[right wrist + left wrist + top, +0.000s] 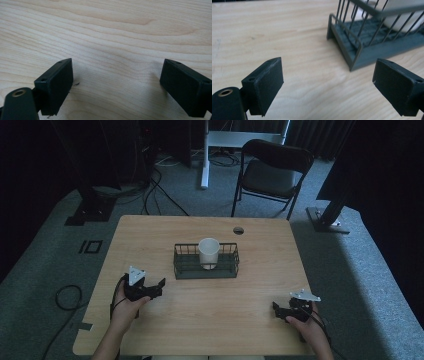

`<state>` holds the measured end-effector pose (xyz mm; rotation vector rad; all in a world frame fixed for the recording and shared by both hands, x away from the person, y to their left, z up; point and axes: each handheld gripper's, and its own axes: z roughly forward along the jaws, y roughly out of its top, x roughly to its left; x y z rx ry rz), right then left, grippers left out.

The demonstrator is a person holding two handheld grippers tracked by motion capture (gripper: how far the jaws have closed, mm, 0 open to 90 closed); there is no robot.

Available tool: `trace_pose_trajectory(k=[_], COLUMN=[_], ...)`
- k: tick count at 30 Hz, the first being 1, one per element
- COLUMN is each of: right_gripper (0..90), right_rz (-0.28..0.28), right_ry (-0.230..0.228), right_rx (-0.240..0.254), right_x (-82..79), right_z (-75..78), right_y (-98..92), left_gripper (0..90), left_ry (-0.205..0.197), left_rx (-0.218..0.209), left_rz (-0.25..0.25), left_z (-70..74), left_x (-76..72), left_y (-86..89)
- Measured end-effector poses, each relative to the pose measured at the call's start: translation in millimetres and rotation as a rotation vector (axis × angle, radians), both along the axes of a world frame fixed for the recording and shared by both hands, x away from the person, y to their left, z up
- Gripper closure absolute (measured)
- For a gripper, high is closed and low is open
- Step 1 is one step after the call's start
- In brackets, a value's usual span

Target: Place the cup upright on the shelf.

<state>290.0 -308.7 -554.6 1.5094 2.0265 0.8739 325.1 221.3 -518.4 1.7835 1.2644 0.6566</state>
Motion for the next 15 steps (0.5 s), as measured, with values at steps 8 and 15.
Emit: trace_pose_trajectory(k=[8, 15], right_gripper=[11.0, 11.0], right_rz=[0.000, 0.000], right_ry=[-0.001, -0.001], right_rx=[0.000, 0.000], right_x=[0.0, 0.0], right_z=[-0.1, -0.1], right_y=[0.0, 0.0], left_gripper=[10.3, 10.3], left_ry=[0.048, 0.083], left_rx=[0.013, 0.005], left_rz=[0.041, 0.081], left_z=[-12.4, -20.7], left_x=[-5.1, -7.4], left_y=[7.6, 15.3])
